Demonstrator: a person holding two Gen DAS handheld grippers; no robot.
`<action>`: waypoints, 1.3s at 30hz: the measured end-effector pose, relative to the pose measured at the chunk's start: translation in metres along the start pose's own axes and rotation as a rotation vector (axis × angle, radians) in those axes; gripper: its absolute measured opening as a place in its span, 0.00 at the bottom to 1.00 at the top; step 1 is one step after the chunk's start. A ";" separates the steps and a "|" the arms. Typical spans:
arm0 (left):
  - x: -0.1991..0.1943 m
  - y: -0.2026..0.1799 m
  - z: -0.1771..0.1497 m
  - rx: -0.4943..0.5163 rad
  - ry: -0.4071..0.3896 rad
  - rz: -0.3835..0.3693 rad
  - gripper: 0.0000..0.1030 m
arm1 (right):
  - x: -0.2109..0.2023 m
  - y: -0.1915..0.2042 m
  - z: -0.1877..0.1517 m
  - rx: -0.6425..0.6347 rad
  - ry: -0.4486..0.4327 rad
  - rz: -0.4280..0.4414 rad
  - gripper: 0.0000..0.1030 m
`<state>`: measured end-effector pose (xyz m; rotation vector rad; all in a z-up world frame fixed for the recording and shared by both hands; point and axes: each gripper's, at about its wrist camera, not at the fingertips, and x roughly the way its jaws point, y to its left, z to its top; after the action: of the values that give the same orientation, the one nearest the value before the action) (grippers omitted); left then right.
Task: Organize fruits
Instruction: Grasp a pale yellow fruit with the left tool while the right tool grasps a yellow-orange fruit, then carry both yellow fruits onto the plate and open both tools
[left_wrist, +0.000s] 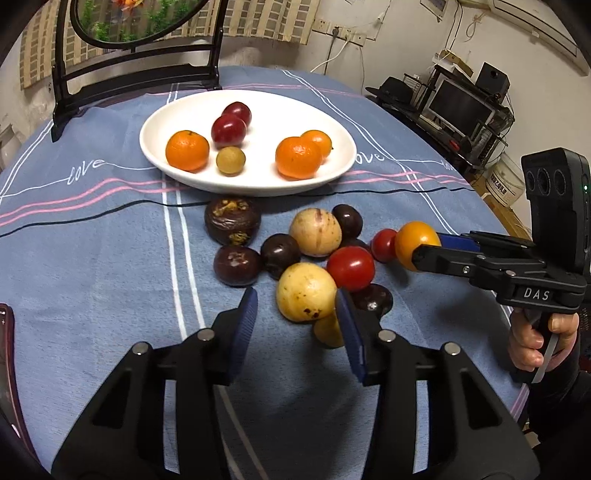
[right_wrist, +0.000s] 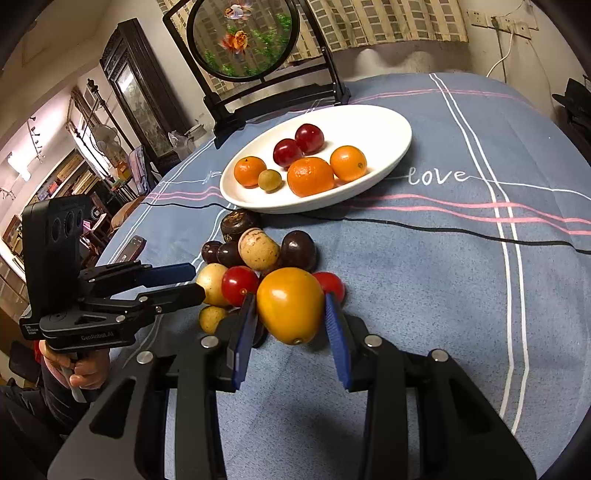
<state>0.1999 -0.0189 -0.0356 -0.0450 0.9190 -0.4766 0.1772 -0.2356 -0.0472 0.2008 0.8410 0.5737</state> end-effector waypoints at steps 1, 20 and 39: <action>0.001 -0.001 0.000 -0.003 0.004 -0.008 0.44 | 0.000 0.000 0.000 -0.003 -0.001 -0.002 0.37; 0.022 -0.004 0.005 -0.083 0.044 -0.023 0.38 | -0.001 0.006 -0.002 -0.027 -0.007 -0.009 0.37; 0.000 -0.017 -0.002 0.020 -0.066 0.130 0.38 | -0.003 0.002 -0.001 -0.032 -0.046 -0.043 0.37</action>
<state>0.1923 -0.0336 -0.0330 0.0174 0.8460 -0.3616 0.1740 -0.2360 -0.0448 0.1658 0.7888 0.5405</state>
